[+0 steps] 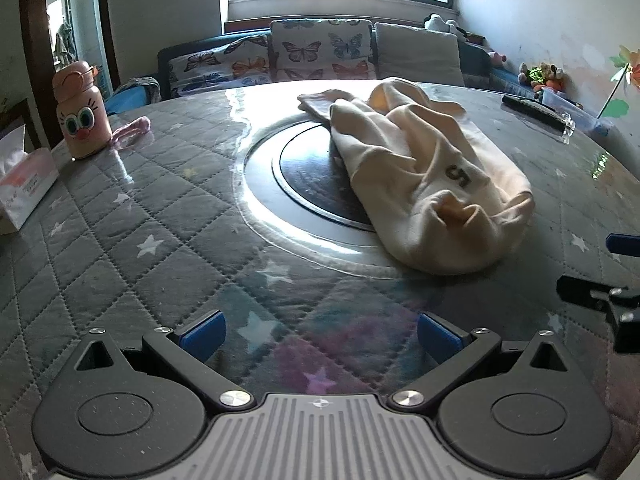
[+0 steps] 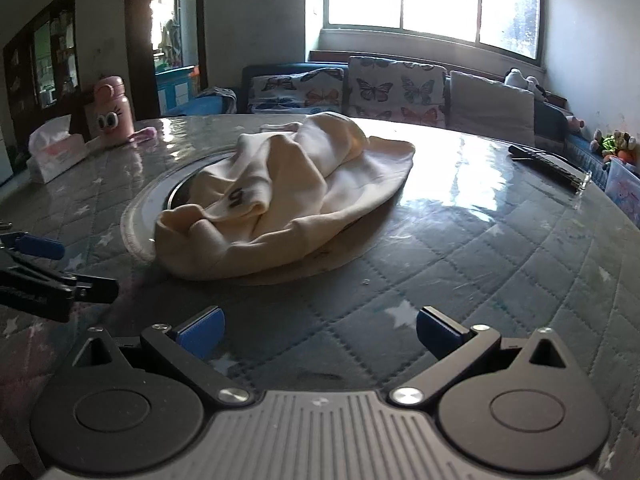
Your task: Fold clothes
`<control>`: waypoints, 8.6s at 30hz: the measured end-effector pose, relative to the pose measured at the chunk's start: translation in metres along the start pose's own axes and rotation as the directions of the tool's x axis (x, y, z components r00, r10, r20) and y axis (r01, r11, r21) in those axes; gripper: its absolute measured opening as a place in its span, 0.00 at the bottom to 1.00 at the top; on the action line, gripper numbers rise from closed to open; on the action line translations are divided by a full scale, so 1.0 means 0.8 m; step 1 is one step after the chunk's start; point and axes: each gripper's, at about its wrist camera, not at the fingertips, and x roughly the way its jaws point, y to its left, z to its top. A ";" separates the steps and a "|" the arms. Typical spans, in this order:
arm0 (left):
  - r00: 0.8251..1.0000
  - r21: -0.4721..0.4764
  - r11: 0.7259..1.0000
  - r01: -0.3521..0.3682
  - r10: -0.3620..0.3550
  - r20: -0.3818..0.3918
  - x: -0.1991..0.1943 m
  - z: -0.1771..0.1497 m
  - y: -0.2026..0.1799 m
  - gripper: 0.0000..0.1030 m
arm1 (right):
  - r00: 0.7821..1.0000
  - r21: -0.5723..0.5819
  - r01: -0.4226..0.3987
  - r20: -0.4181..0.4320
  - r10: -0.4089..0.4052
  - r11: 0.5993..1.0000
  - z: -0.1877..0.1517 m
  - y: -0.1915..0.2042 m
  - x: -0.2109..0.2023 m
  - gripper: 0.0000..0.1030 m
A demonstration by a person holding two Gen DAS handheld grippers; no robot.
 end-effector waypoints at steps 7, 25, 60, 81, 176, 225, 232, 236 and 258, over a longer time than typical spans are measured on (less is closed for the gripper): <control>1.000 0.010 1.000 0.024 -0.024 -0.008 -0.005 -0.001 -0.003 1.00 | 1.000 0.032 -0.026 -0.012 0.026 0.999 -0.005 0.005 -0.003 1.00; 0.999 0.010 1.000 0.023 -0.022 -0.023 -0.004 -0.001 -0.011 1.00 | 0.997 0.040 -0.056 -0.055 0.058 0.998 0.001 0.018 0.001 1.00; 0.999 0.000 1.000 0.026 -0.026 -0.038 0.007 0.014 -0.012 1.00 | 0.992 0.038 -0.092 -0.083 0.095 0.995 0.014 0.022 0.015 1.00; 0.999 -0.015 1.000 0.028 -0.028 -0.031 0.018 0.038 0.001 1.00 | 0.988 0.014 -0.118 -0.095 0.119 0.993 0.033 0.027 0.032 1.00; 0.990 -0.153 0.978 0.139 -0.139 0.012 0.075 0.144 0.105 0.02 | 0.940 0.338 0.341 -0.118 -0.320 0.877 0.051 -0.241 0.036 0.00; 0.974 -0.321 0.935 -0.153 0.197 0.109 0.092 0.178 0.211 0.01 | 0.957 0.429 0.288 -0.122 -0.261 0.856 0.067 -0.258 0.088 0.47; 0.968 -0.401 0.894 -0.200 0.244 0.062 0.058 0.118 0.262 0.01 | 0.957 0.425 0.291 -0.135 -0.258 0.857 0.066 -0.255 0.106 0.45; 0.969 -0.436 0.876 -0.208 0.245 0.030 0.051 0.091 0.270 0.01 | 0.949 0.421 0.316 -0.137 -0.285 0.850 0.065 -0.256 0.114 0.25; 0.964 -0.458 0.858 -0.234 0.266 0.007 0.017 0.059 0.294 0.01 | 0.932 0.382 0.357 -0.080 -0.354 0.852 0.072 -0.252 0.095 0.04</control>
